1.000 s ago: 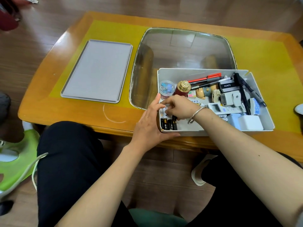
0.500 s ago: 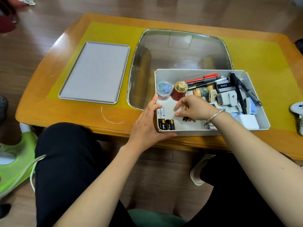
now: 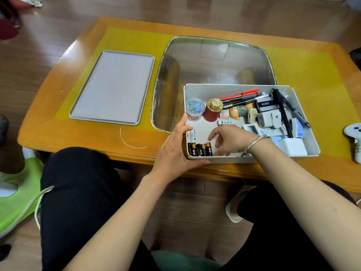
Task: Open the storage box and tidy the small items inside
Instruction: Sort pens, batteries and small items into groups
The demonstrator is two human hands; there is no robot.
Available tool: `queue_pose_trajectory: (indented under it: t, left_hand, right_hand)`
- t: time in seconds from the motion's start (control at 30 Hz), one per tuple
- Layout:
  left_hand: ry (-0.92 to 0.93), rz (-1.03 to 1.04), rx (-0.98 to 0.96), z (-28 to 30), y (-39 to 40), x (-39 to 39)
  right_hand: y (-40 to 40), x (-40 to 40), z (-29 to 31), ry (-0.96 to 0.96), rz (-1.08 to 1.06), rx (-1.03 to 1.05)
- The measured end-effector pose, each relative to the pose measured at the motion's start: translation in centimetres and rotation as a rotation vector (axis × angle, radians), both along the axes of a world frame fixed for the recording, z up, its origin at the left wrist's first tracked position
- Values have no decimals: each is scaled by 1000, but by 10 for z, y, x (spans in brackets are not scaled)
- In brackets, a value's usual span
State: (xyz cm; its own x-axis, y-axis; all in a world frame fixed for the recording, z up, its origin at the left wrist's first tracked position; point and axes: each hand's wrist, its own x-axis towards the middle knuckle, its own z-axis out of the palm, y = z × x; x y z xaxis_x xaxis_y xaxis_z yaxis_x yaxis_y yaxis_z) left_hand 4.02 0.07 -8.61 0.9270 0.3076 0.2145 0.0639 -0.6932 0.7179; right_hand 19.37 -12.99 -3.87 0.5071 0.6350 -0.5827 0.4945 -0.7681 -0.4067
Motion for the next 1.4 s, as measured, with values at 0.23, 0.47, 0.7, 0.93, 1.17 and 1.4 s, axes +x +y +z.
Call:
queue_pose_trajectory:
  t: [0.23, 0.47, 0.7, 0.93, 1.17, 1.4]
  left_hand:
    - [-13, -2, -6, 0, 0, -1]
    - [-11, 0, -7, -1, 0, -1]
    - [-11, 0, -5, -2, 0, 0]
    - [-11, 9, 11, 0, 1, 0]
    - [-1, 17, 2, 0, 0, -1]
    - [-5, 17, -4, 0, 0, -1]
  right_hand:
    - [0, -4, 1, 30, 26, 55]
    - [-4, -5, 0, 50, 40, 45]
    - [-11, 5, 5, 58, -125, 130]
    - [-30, 22, 5, -410, -253, 167]
    - [-21, 16, -8, -402, -55, 72]
    - [-10, 17, -10, -471, 48, 46]
